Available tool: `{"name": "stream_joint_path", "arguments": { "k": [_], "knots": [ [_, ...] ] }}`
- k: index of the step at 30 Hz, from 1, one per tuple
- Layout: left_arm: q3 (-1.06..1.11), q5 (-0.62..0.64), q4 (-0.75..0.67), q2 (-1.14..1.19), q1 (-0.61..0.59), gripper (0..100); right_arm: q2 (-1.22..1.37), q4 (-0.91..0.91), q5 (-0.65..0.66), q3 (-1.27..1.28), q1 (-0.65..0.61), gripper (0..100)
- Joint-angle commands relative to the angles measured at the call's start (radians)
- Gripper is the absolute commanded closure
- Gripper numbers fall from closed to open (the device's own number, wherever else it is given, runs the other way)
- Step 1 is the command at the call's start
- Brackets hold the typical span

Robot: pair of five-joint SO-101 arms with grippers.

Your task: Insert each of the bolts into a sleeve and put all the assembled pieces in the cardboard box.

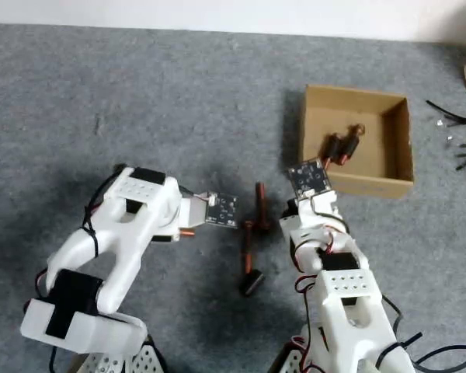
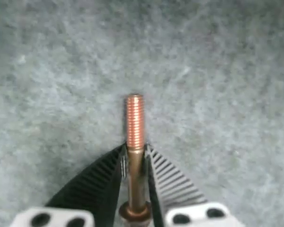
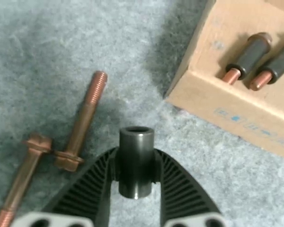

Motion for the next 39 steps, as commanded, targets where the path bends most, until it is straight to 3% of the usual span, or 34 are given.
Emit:
{"name": "stream_joint_path", "arguments": {
  "k": [1, 4, 9, 16, 18, 24, 28, 32, 39],
  "knots": [
    [-0.053, 0.160, -0.029, -0.030, -0.002, 100, -0.022, -0.030, -0.005, -0.005, 0.012, 99.4],
    [-0.113, 0.377, -0.023, -0.058, 0.001, 95, -0.022, -0.030, -0.005, -0.005, 0.012, 99.4],
    [-0.127, 0.709, -0.029, -0.133, -0.019, 73, -0.022, -0.030, -0.005, -0.005, 0.012, 99.4],
    [-0.120, 1.392, -0.017, -0.217, -0.039, 72, -0.021, -0.030, -0.005, -0.005, 0.012, 99.4],
    [-0.107, 1.530, 0.026, -0.219, -0.036, 72, -0.021, -0.030, -0.005, -0.005, 0.012, 99.4],
    [-0.002, 1.662, 0.041, -0.226, -0.010, 72, -0.021, -0.030, -0.005, -0.005, 0.012, 99.4],
    [0.002, 1.872, 0.048, -0.229, -0.010, 72, -0.021, -0.030, -0.005, -0.005, 0.012, 99.4],
    [0.004, 1.916, 0.041, -0.223, -0.053, 72, -0.021, -0.030, -0.005, -0.005, 0.012, 99.4],
    [0.047, 2.137, 0.130, -0.226, 0.044, 72, -0.021, -0.030, -0.005, -0.005, 0.012, 99.4]
  ]
}}
